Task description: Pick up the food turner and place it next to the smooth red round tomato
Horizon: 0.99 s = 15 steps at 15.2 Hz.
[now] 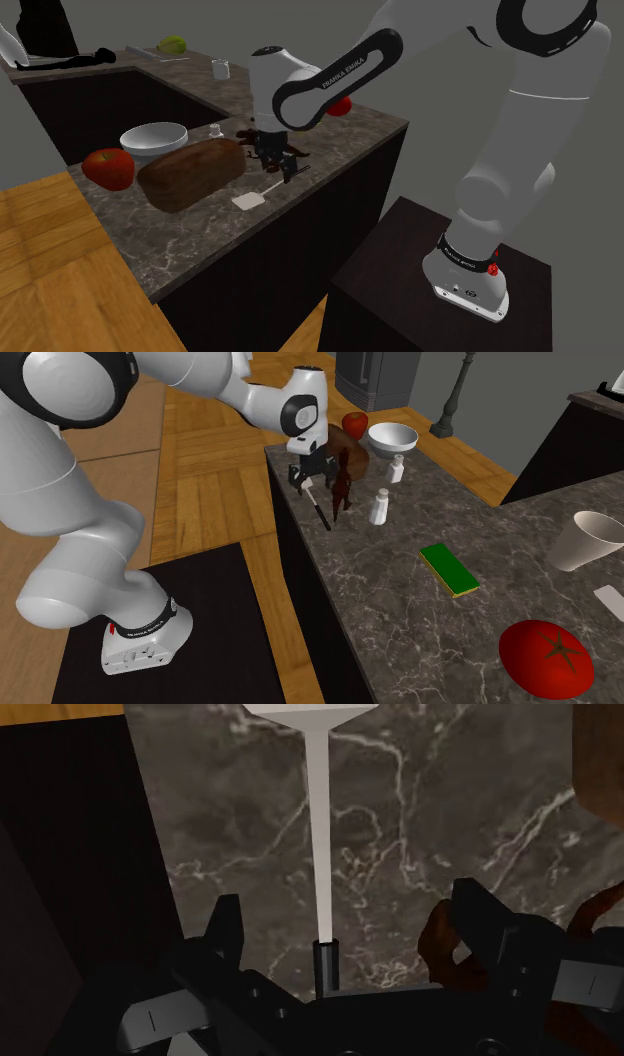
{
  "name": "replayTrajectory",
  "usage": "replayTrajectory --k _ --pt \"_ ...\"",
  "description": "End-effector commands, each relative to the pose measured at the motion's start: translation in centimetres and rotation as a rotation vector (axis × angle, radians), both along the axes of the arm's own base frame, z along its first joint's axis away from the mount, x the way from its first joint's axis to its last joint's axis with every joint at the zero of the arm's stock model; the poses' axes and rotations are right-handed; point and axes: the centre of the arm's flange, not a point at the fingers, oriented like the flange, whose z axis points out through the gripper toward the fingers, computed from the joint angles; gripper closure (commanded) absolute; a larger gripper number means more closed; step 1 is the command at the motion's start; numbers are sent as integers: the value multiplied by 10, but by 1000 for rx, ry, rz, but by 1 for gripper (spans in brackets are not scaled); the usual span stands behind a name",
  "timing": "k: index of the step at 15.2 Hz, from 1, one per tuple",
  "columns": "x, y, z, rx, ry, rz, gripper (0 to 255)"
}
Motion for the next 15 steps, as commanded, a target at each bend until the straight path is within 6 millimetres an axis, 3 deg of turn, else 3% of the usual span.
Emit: replayTrajectory --k 1,8,9,15 --pt "-3 -3 -20 -1 24 -5 0" --pt "-3 -3 -20 -1 24 -5 0" --pt "-3 -3 -20 -1 24 -5 255" --pt "-3 -3 -20 -1 24 -5 255"
